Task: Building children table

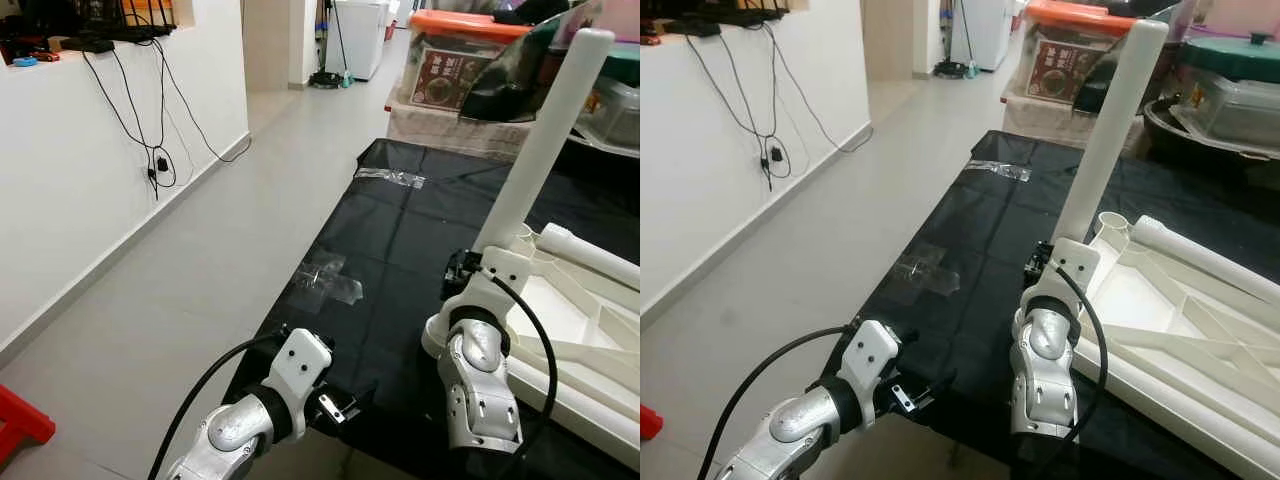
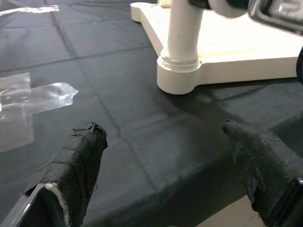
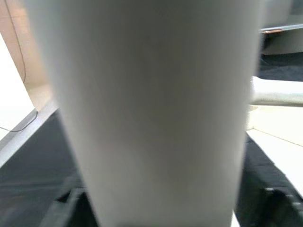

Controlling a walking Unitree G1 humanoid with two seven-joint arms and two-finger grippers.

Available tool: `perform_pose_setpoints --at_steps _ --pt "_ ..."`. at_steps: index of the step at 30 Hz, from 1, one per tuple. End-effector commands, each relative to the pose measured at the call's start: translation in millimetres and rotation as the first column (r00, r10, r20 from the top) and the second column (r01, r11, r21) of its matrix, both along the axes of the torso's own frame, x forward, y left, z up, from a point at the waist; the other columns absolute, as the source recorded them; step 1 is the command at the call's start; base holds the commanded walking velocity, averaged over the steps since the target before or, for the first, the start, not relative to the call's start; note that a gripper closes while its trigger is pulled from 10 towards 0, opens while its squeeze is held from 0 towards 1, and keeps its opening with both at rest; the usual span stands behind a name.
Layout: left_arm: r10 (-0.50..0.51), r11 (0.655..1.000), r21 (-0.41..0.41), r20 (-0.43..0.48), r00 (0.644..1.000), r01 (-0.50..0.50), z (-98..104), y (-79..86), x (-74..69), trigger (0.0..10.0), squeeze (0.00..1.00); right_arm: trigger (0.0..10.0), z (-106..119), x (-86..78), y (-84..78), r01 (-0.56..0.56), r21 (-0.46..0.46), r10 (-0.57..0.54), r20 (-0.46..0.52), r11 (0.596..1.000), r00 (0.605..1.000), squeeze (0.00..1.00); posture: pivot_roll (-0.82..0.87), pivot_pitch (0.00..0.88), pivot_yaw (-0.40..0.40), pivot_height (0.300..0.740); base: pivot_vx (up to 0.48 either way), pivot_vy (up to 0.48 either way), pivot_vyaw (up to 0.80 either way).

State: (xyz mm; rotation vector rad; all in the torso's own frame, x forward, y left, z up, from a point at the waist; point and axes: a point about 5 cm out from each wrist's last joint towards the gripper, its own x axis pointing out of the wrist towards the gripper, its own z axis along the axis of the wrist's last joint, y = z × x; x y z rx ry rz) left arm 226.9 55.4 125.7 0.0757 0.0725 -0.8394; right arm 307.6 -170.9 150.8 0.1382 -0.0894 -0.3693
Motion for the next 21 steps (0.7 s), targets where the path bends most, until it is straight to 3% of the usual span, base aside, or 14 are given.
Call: perform_pose_setpoints --at_steps 1,2,4,7,10,11,13,14,15,16,17,19,20,21 --pt "-0.001 1.000 0.009 -0.007 1.000 0.001 -3.3 0.6 0.8 10.0 0.00 10.0 -6.7 -0.2 5.7 -0.049 0.027 0.049 0.006 0.998 0.999 0.00 0.16 0.000 -0.065 0.740 0.000 0.000 0.00" --pt "-0.001 1.000 0.008 -0.007 1.000 0.001 -3.1 0.6 0.9 10.0 0.00 10.0 -5.0 0.7 3.6 -0.078 0.026 0.077 0.022 0.997 0.997 0.00 0.16 0.000 -0.065 0.740 0.000 0.000 0.00" --pt "-0.003 1.000 0.007 -0.005 1.000 0.003 -2.5 -0.1 1.0 10.0 0.00 10.0 -0.5 7.2 -4.2 -0.285 0.012 0.284 0.051 0.958 0.957 0.00 0.16 0.000 -0.063 0.740 0.000 0.000 0.00" --pt "-0.004 1.000 0.007 -0.005 1.000 0.004 -2.4 -0.4 1.0 10.0 0.00 10.0 1.5 8.1 -6.9 -0.356 0.004 0.356 0.051 0.934 0.933 0.00 0.16 0.000 -0.063 0.740 0.000 0.000 0.00" --pt "-0.008 1.000 0.006 -0.002 1.000 0.008 -1.8 -1.8 1.2 10.0 0.00 10.0 10.7 10.5 -14.9 -0.714 -0.013 0.714 -0.006 0.700 0.700 0.00 0.15 0.000 -0.060 0.740 0.000 0.000 0.00" --pt "-0.008 1.000 0.006 -0.002 1.000 0.008 -1.8 -1.8 1.2 10.0 0.00 10.0 10.7 10.5 -14.9 -0.714 -0.013 0.714 -0.006 0.700 0.700 0.00 0.15 0.000 -0.060 0.740 0.000 0.000 0.00" --pt "-0.009 1.000 0.006 -0.001 1.000 0.009 -1.6 -2.4 1.6 10.0 0.00 10.0 15.3 11.5 -16.1 -0.843 -0.028 0.840 -0.074 0.538 0.538 0.00 0.15 0.000 -0.062 0.740 0.000 0.000 0.00" --pt "-0.010 1.000 0.006 -0.001 1.000 0.010 -1.6 -2.6 1.8 10.0 0.00 10.0 16.5 12.1 -16.0 -0.877 -0.034 0.871 -0.103 0.479 0.480 0.00 0.15 0.000 -0.062 0.740 0.000 0.000 0.00" --pt "-0.010 1.000 0.006 -0.001 1.000 0.010 -1.6 -2.6 1.8 10.0 0.00 10.0 16.5 12.1 -16.0 -0.877 -0.034 0.871 -0.103 0.479 0.480 0.00 0.15 0.000 -0.062 0.740 0.000 0.000 0.00" --pt "-0.010 1.000 0.007 -0.001 1.000 0.010 -1.5 -2.7 2.0 10.0 0.00 10.0 17.7 11.7 -13.4 -0.919 -0.041 0.909 -0.132 0.393 0.395 0.00 0.15 0.000 -0.062 0.740 0.000 0.000 0.00" --pt "-0.010 1.000 0.007 -0.001 1.000 0.010 -1.5 -2.7 2.0 10.0 0.00 10.0 17.7 11.7 -13.4 -0.919 -0.041 0.909 -0.132 0.393 0.395 0.00 0.15 0.000 -0.062 0.740 0.000 0.000 0.00" --pt "-0.011 1.000 0.009 -0.001 1.000 0.011 -1.5 -2.6 2.3 10.0 0.00 10.0 16.9 14.6 -6.3 -0.973 -0.033 0.954 -0.193 0.230 0.232 0.00 0.17 0.000 -0.070 0.740 0.000 0.000 0.00" --pt "-0.011 1.000 0.009 -0.001 1.000 0.011 -1.5 -2.6 2.3 10.0 0.00 10.0 16.9 14.6 -6.3 -0.973 -0.033 0.954 -0.193 0.230 0.232 0.00 0.17 0.000 -0.070 0.740 0.000 0.000 0.00" --pt "-0.011 1.000 0.009 -0.001 1.000 0.011 -1.5 -2.4 2.4 10.0 0.00 10.0 16.7 16.0 -4.0 -0.982 -0.028 0.960 -0.209 0.186 0.188 0.00 0.17 0.000 -0.070 0.740 0.000 0.000 0.00"
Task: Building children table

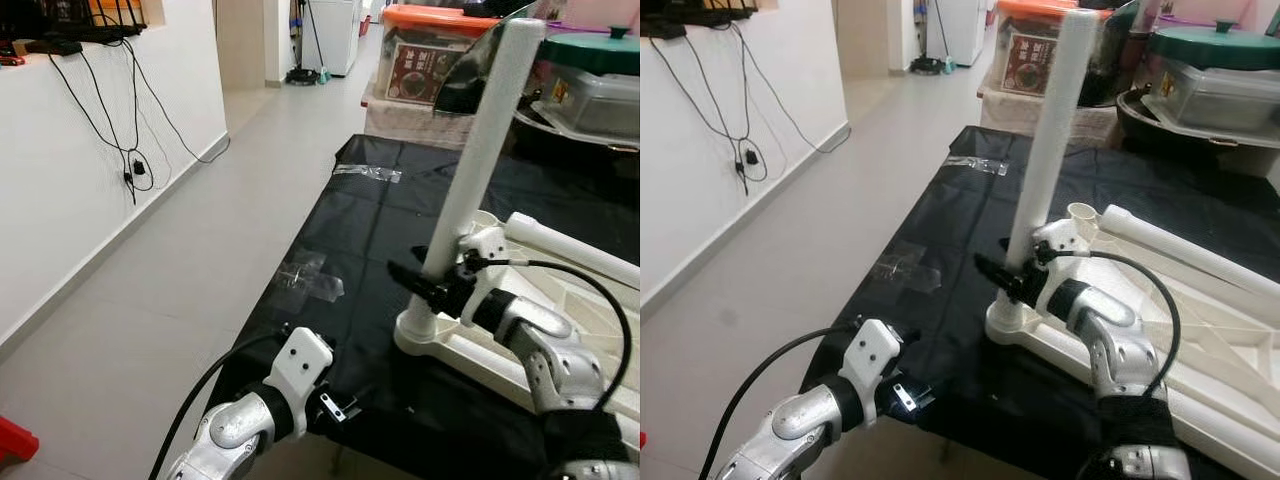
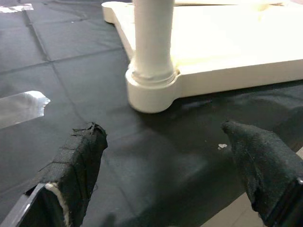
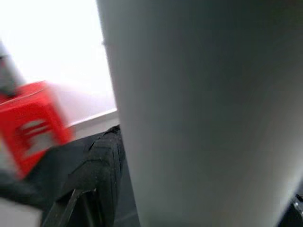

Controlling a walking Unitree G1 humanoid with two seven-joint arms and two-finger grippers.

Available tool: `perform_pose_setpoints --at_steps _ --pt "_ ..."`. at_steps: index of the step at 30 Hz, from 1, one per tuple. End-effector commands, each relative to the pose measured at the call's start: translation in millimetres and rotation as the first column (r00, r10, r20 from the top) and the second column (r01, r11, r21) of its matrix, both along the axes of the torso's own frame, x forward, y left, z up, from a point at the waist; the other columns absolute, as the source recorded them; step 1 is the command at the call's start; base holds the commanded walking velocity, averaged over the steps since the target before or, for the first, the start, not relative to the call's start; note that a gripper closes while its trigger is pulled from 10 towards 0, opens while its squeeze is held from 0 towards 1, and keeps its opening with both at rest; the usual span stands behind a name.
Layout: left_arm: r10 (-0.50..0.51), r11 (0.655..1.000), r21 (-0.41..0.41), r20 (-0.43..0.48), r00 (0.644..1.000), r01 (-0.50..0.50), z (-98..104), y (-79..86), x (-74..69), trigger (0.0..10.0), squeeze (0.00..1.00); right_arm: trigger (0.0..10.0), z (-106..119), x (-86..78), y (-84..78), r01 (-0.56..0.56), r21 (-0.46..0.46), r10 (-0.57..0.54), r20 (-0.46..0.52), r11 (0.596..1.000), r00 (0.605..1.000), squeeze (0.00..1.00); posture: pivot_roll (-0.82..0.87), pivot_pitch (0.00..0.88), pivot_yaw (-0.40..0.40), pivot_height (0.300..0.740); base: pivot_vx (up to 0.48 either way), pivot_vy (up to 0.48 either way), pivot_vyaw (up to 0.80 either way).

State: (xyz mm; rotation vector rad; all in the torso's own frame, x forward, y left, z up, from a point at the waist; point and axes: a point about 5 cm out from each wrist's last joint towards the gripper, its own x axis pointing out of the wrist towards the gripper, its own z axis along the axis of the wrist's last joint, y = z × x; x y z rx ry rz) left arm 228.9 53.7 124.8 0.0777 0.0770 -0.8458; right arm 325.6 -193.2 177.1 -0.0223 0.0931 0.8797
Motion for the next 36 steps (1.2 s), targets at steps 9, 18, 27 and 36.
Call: perform_pose_setpoints --at_steps 9,18,27,36 --pt "-0.003 1.000 0.008 -0.003 1.000 0.003 -1.5 0.4 -0.5 10.0 0.00 0.0 -22.5 1.8 41.6 -0.229 -0.057 0.225 -0.071 0.972 0.972 0.00 0.17 0.000 -0.069 0.740 0.000 0.000 0.00" --pt "-0.002 1.000 -0.003 0.014 1.000 0.002 0.3 0.3 -1.5 10.0 0.00 0.0 -35.9 18.0 18.3 0.412 -0.013 -0.412 -0.013 0.911 0.911 0.00 0.17 0.000 -0.065 0.740 0.000 0.000 0.00" --pt "0.036 0.999 -0.039 0.071 0.997 -0.033 8.1 2.7 0.3 10.0 0.00 0.0 -63.2 -23.4 -29.6 0.983 -0.087 -0.981 -0.117 0.164 0.153 0.00 0.15 0.000 -0.055 0.740 0.000 0.000 0.00" --pt "0.028 0.999 -0.032 0.071 0.997 -0.026 6.4 1.8 0.2 10.0 0.00 10.0 -58.3 -20.9 -0.1 0.987 0.036 -0.980 -0.119 0.157 0.160 0.00 0.16 0.000 -0.062 0.740 0.000 0.000 0.00"
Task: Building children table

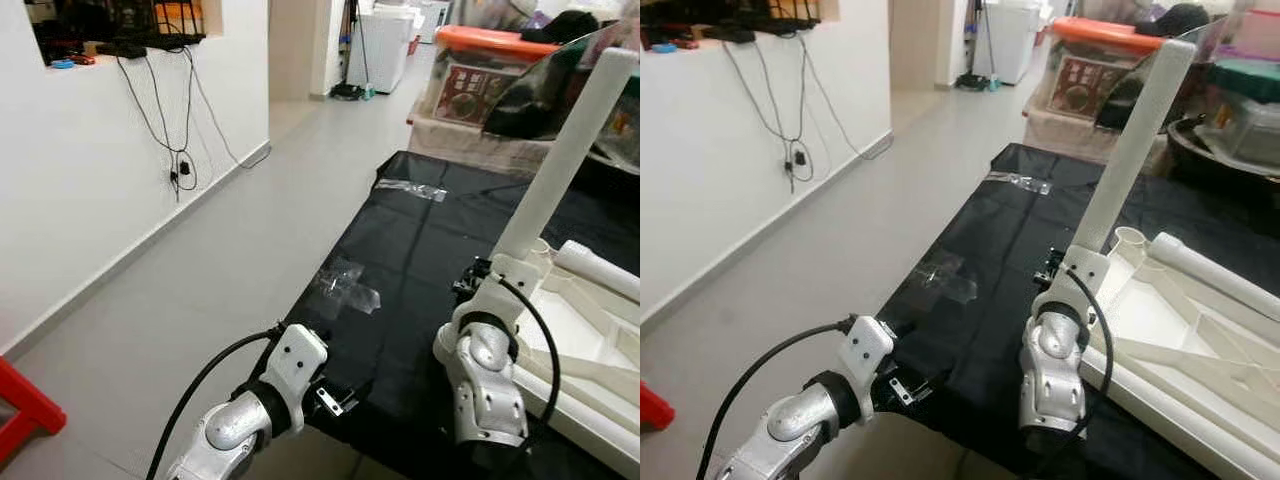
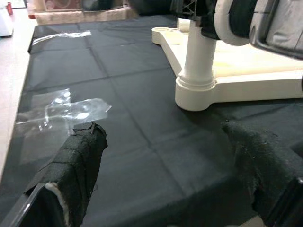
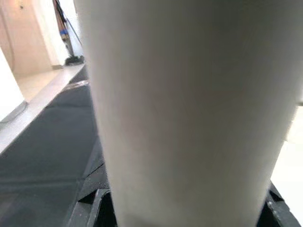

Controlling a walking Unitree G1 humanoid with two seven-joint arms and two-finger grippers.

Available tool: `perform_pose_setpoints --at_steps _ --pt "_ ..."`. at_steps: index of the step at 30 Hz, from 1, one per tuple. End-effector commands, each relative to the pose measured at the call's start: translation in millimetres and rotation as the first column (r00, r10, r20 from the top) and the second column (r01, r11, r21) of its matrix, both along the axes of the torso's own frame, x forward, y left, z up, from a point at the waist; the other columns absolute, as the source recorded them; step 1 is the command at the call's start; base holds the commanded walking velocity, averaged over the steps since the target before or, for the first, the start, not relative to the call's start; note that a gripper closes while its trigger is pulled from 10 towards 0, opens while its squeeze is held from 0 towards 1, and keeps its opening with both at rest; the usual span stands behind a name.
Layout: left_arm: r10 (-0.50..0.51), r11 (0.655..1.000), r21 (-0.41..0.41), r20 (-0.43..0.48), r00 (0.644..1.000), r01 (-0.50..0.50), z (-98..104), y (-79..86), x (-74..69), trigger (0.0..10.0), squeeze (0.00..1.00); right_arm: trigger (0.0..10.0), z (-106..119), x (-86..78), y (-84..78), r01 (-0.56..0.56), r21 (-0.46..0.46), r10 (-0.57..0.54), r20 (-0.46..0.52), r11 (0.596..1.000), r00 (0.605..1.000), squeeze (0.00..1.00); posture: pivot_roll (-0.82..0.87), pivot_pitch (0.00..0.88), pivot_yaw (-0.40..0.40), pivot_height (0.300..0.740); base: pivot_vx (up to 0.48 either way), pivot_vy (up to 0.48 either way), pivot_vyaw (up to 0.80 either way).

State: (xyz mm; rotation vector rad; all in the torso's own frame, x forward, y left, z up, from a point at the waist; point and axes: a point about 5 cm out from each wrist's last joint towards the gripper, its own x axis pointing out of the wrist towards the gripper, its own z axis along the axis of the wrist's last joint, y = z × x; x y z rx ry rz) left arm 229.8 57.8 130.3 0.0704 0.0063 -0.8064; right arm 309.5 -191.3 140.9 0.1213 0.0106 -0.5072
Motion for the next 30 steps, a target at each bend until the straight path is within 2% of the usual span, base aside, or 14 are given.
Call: perform_pose_setpoints --at_steps 1,2,4,5,12,14,15,16,17,19,23,28,29,30 --pt "-0.010 1.000 0.003 0.010 1.000 0.010 0.9 -2.2 -0.8 10.0 0.00 10.0 -22.1 -4.8 -2.0 0.016 0.066 -0.011 -0.075 0.998 0.997 0.00 0.16 0.000 -0.062 0.740 0.000 0.000 0.00" --pt "-0.011 1.000 0.004 0.009 1.000 0.011 0.3 -2.1 -1.0 10.0 0.00 10.0 -15.2 -0.3 3.8 -0.051 0.052 0.053 -0.024 0.997 0.998 1.00 0.16 0.000 -0.063 0.740 0.000 0.000 0.00" --pt "-0.012 1.000 0.004 0.008 1.000 0.012 -0.3 -2.2 -1.1 10.0 0.00 10.0 -6.9 4.6 7.5 -0.123 0.032 0.122 0.035 0.992 0.992 1.00 0.16 0.000 -0.065 0.740 0.000 0.000 0.00" --pt "-0.012 1.000 0.004 0.008 1.000 0.012 -0.5 -2.3 -1.2 10.0 0.00 10.0 1.8 9.8 6.2 -0.198 0.018 0.196 0.100 0.980 0.976 0.00 0.16 0.000 -0.065 0.740 0.000 0.000 0.00" --pt "-0.013 1.000 0.002 0.011 1.000 0.013 -1.0 -2.7 -0.6 10.0 0.00 10.0 18.2 16.6 -3.1 -0.468 -0.071 0.473 0.185 0.881 0.862 0.00 0.16 0.000 -0.063 0.740 0.000 0.000 0.00" --pt "-0.013 1.000 0.002 0.011 1.000 0.013 -1.1 -2.8 -0.1 10.0 0.00 10.0 19.4 16.5 -6.0 -0.581 -0.057 0.581 0.176 0.812 0.794 0.00 0.15 0.000 -0.063 0.740 0.000 0.000 0.00" --pt "-0.014 1.000 0.002 0.011 1.000 0.014 -1.0 -3.0 0.2 10.0 0.00 10.0 21.2 15.3 -7.6 -0.690 -0.035 0.685 0.166 0.723 0.709 0.00 0.15 0.000 -0.063 0.740 0.000 0.000 0.00" --pt "-0.014 1.000 0.002 0.011 1.000 0.014 -1.0 -3.0 0.2 10.0 0.00 10.0 21.2 15.3 -7.6 -0.690 -0.035 0.685 0.166 0.723 0.709 0.00 0.15 0.000 -0.063 0.740 0.000 0.000 0.00" --pt "-0.015 1.000 0.003 0.012 1.000 0.015 -0.9 -3.3 0.5 10.0 0.00 10.0 24.2 13.8 -9.2 -0.777 -0.031 0.771 0.150 0.629 0.618 0.00 0.15 0.000 -0.063 0.740 0.000 0.000 0.00" --pt "-0.015 1.000 0.003 0.012 1.000 0.015 -0.9 -3.3 0.5 10.0 0.00 10.0 24.2 13.8 -9.2 -0.777 -0.031 0.771 0.150 0.629 0.618 0.00 0.15 0.000 -0.063 0.740 0.000 0.000 0.00" --pt "-0.024 1.000 0.002 0.025 0.999 0.024 1.0 -5.0 0.9 10.0 0.00 10.0 23.9 4.2 0.6 -0.976 -0.030 0.976 0.010 0.216 0.216 0.00 0.16 0.000 -0.065 0.740 0.000 0.000 0.00" --pt "-0.027 1.000 -0.003 0.034 0.999 0.027 2.4 -5.6 0.6 10.0 0.00 10.0 15.0 2.2 4.6 -0.995 -0.013 0.992 -0.074 0.099 0.100 0.00 0.17 0.000 -0.070 0.740 0.000 0.000 0.00" --pt "-0.029 1.000 -0.004 0.036 0.999 0.029 2.6 -5.5 0.4 10.0 0.00 5.9 9.2 3.3 9.8 -0.999 -0.004 0.990 -0.131 0.052 0.052 0.00 0.17 0.000 -0.067 0.740 0.000 0.000 0.00" --pt "-0.029 1.000 -0.004 0.036 0.999 0.029 2.6 -5.5 0.4 10.0 0.00 5.9 9.2 3.3 9.8 -0.999 -0.004 0.990 -0.131 0.052 0.052 0.00 0.17 0.000 -0.067 0.740 0.000 0.000 0.00"
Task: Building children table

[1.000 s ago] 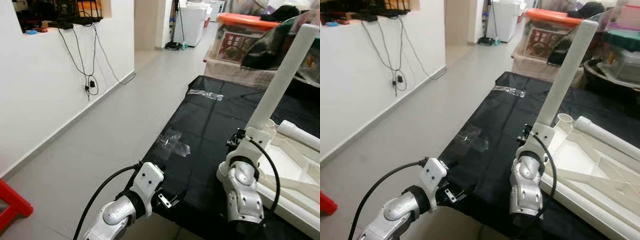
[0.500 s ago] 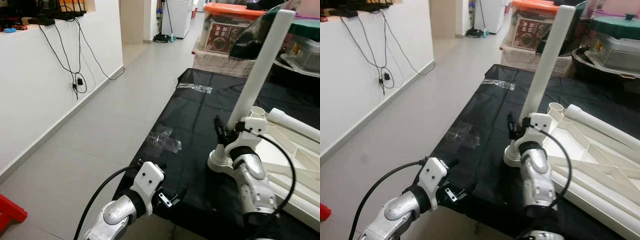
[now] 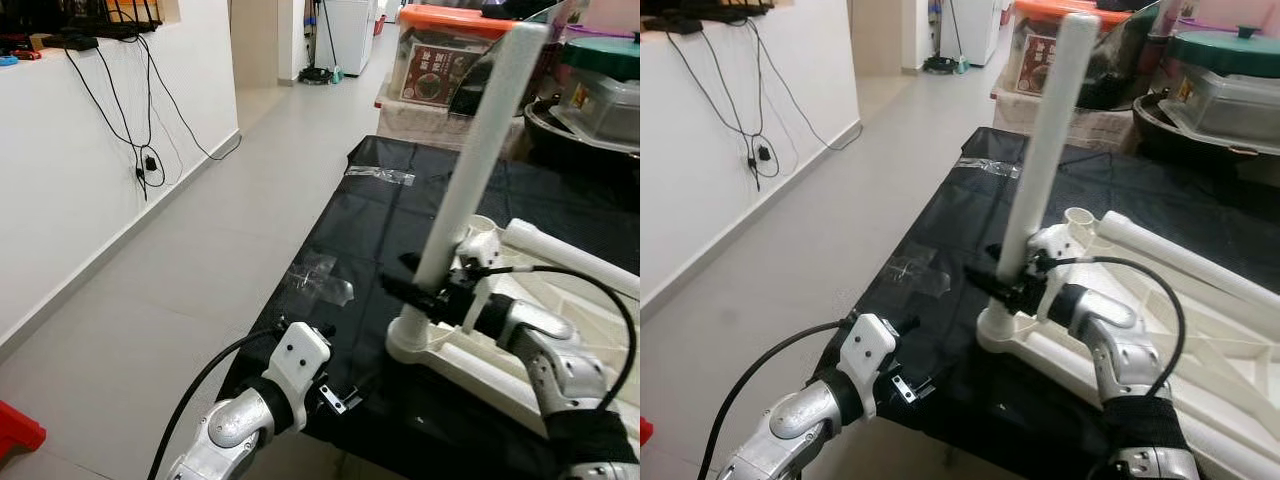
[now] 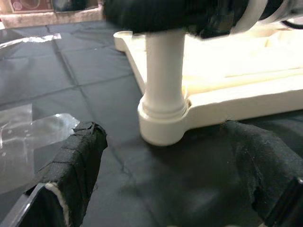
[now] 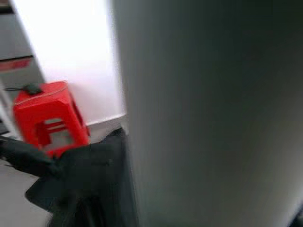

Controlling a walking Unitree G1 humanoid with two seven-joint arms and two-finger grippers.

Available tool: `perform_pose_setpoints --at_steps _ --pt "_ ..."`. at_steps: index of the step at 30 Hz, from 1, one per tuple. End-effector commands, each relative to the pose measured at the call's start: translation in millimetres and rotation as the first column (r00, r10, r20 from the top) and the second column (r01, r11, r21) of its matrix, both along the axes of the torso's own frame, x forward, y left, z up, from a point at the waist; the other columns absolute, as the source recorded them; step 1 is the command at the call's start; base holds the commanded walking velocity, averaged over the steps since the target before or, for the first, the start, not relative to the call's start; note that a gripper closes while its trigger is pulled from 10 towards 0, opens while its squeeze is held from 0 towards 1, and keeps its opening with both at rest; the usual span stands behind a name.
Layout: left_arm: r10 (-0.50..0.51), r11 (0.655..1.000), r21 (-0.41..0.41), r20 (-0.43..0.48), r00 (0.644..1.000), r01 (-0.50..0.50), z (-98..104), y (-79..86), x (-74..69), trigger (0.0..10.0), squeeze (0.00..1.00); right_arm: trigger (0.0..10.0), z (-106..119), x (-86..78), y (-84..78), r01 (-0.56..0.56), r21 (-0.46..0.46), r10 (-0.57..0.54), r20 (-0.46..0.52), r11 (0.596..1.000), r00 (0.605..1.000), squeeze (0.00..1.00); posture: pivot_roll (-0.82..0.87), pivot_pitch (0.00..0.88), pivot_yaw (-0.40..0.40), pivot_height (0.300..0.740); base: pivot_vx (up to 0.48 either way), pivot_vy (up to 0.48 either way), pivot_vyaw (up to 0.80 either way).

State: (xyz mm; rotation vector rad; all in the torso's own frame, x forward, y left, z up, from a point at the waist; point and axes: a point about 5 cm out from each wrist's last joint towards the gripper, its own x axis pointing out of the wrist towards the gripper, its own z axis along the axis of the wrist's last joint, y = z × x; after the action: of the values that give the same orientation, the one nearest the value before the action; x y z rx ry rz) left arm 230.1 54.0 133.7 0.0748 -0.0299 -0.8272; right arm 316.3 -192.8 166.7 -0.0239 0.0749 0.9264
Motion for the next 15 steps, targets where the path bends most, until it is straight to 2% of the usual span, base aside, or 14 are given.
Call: perform_pose_setpoints --at_steps 1,5,8,9,10,11,12,13,14,15 --pt "-0.008 1.000 0.005 0.004 1.000 0.008 -0.8 -1.6 0.0 10.0 0.00 0.0 -20.2 -2.1 14.9 -0.095 -0.072 0.089 -0.083 0.993 0.993 0.00 0.17 0.000 -0.067 0.740 0.000 0.000 0.00" --pt "-0.011 1.000 0.006 0.004 1.000 0.011 -0.4 -1.5 0.0 10.0 0.00 0.0 -20.5 4.6 18.0 -0.037 -0.090 0.032 -0.057 0.995 0.998 0.00 0.17 0.000 -0.069 0.740 0.000 0.000 0.00" --pt "-0.012 1.000 0.007 0.002 1.000 0.012 -0.4 -1.4 0.1 10.0 0.00 0.0 -15.8 12.6 15.4 0.188 -0.008 -0.188 0.020 0.982 0.982 0.00 0.17 0.000 -0.066 0.740 0.000 0.000 0.00" --pt "-0.012 1.000 0.007 0.002 1.000 0.012 -0.4 -1.4 0.1 10.0 0.00 0.0 -15.8 12.6 15.4 0.188 -0.008 -0.188 0.020 0.982 0.982 0.00 0.17 0.000 -0.066 0.740 0.000 0.000 0.00" --pt "-0.012 1.000 0.007 0.002 1.000 0.012 -0.4 -1.4 0.1 10.0 0.00 0.0 -15.4 14.0 13.1 0.260 0.016 -0.261 0.026 0.965 0.965 0.00 0.17 0.000 -0.066 0.740 0.000 0.000 0.00" --pt "-0.012 1.000 0.007 0.002 1.000 0.012 -0.4 -1.3 0.2 10.0 0.00 0.0 -14.9 16.4 8.6 0.372 0.042 -0.373 0.030 0.927 0.927 0.00 0.17 0.000 -0.064 0.740 0.000 0.000 0.00" --pt "-0.012 1.000 0.007 0.002 1.000 0.012 -0.4 -1.3 0.2 10.0 0.00 0.0 -14.9 16.4 8.6 0.372 0.042 -0.373 0.030 0.927 0.927 0.00 0.17 0.000 -0.064 0.740 0.000 0.000 0.00" --pt "-0.013 1.000 0.007 0.001 1.000 0.013 -0.3 -1.0 0.3 10.0 0.00 0.0 -16.6 19.2 0.3 0.547 0.050 -0.549 0.019 0.836 0.836 0.00 0.16 0.000 -0.060 0.740 0.000 0.000 0.00" --pt "-0.013 1.000 0.007 0.001 1.000 0.013 -0.3 -0.8 0.4 10.0 0.00 0.0 -18.4 20.0 -6.2 0.656 0.051 -0.657 0.009 0.753 0.754 0.00 0.16 0.000 -0.060 0.740 0.000 0.000 0.00" --pt "-0.013 1.000 0.007 0.001 1.000 0.013 -0.4 -0.7 0.4 10.0 0.00 0.0 -22.3 15.3 -16.4 0.812 0.043 -0.813 0.001 0.582 0.583 0.00 0.16 0.000 -0.056 0.740 0.000 0.000 0.00"
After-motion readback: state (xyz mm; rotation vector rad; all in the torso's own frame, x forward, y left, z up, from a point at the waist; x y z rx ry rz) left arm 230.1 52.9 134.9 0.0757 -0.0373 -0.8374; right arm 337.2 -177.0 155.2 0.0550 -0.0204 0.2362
